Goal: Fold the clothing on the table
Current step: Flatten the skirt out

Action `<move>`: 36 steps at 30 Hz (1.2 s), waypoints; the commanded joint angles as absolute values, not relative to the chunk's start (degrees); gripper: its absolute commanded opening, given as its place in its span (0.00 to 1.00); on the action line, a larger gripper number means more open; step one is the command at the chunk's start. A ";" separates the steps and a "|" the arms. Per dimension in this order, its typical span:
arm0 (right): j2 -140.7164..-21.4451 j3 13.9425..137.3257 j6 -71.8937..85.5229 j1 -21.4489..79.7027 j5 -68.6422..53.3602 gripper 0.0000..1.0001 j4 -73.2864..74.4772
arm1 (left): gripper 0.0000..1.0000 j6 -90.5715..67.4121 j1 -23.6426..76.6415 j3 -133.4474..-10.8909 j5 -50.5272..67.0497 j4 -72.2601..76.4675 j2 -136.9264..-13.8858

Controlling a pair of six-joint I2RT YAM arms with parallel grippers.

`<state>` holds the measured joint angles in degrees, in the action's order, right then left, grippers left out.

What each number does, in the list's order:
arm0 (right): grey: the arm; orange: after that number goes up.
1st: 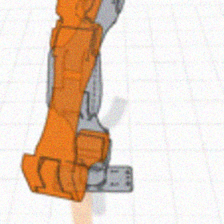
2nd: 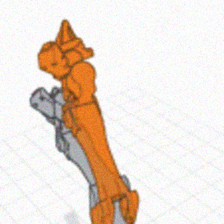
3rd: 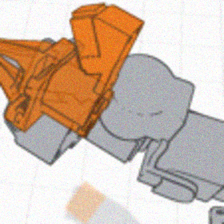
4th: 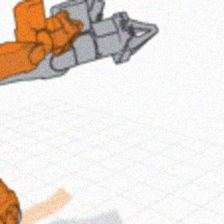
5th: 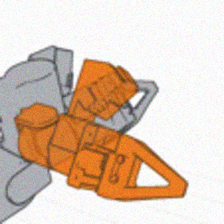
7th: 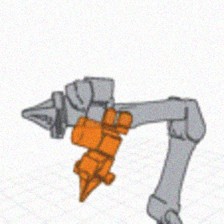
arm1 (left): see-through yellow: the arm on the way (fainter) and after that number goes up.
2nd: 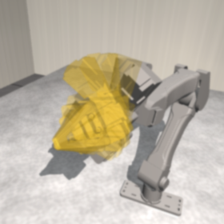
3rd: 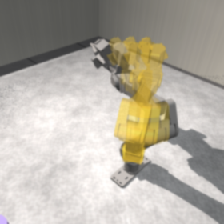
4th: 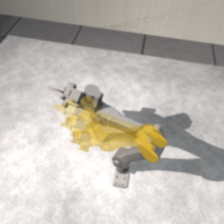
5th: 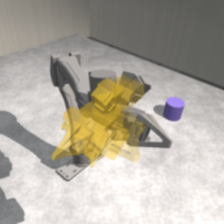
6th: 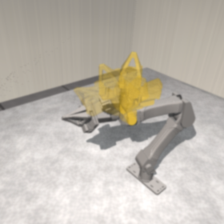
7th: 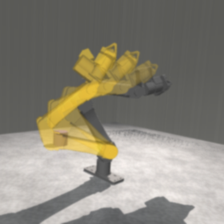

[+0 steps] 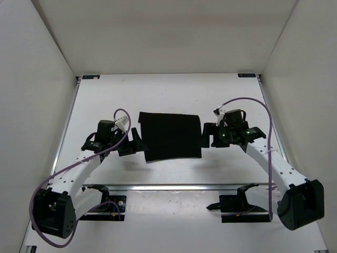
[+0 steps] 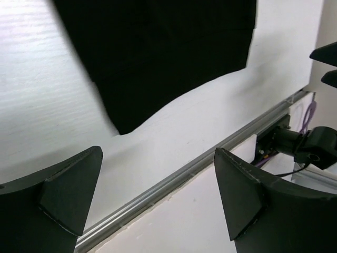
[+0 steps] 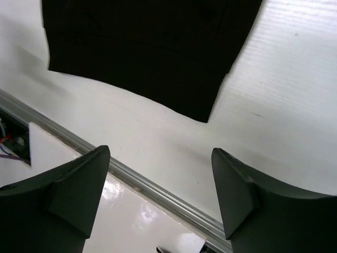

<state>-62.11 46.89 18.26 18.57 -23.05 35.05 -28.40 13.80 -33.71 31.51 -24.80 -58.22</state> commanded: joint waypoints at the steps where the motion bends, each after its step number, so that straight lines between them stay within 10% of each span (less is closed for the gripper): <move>1: -64.33 47.02 16.62 21.53 -18.55 0.75 32.61 | 0.97 -26.90 13.45 -32.61 30.32 -24.61 -59.50; 4: -65.21 46.32 16.70 22.15 -18.29 0.64 30.42 | 0.73 -27.33 13.01 -32.34 32.07 -22.86 -60.20; 7: -69.24 48.95 17.05 24.07 -13.73 0.30 32.42 | 0.00 -28.04 12.31 -30.77 34.36 -20.67 -60.91; 15: -79.79 52.82 21.62 33.48 -2.64 0.48 34.54 | 0.52 -31.20 11.78 -26.46 36.21 -16.08 -61.17; 36: -88.25 53.62 27.33 34.90 5.20 0.31 31.04 | 0.56 -31.37 10.37 -23.21 35.68 -15.03 -60.82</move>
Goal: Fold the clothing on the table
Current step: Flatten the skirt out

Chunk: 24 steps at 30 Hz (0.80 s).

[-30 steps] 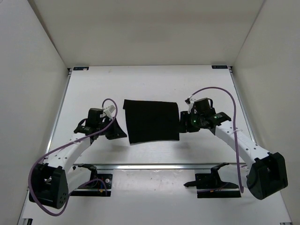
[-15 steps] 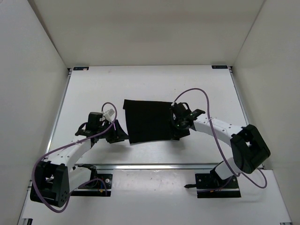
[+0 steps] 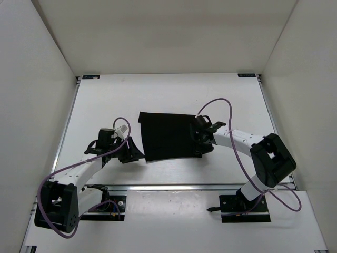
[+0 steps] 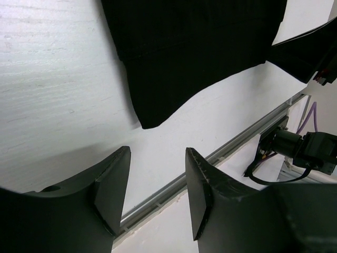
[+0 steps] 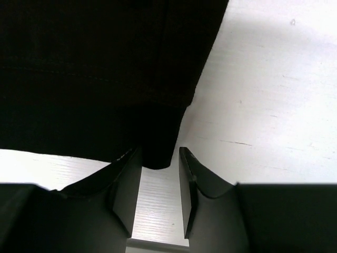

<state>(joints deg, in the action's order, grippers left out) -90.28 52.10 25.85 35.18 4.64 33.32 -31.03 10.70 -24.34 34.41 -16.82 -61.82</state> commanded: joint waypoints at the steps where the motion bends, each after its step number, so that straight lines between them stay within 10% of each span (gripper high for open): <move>1: -88.50 53.53 27.77 34.63 5.10 0.31 30.94 | 0.57 -31.72 10.63 -23.20 35.42 -14.77 -60.99; 13: -95.09 55.63 29.00 37.00 4.14 0.31 30.50 | 0.59 -32.08 10.28 -22.94 35.16 -14.68 -61.00; 18: -95.46 57.03 29.35 37.62 5.62 0.00 32.60 | 0.59 -32.34 10.11 -22.85 35.16 -14.68 -61.26; 24: -84.57 53.90 29.62 33.41 -6.26 0.00 29.03 | 0.59 -32.96 11.25 -24.87 32.26 -13.80 -64.24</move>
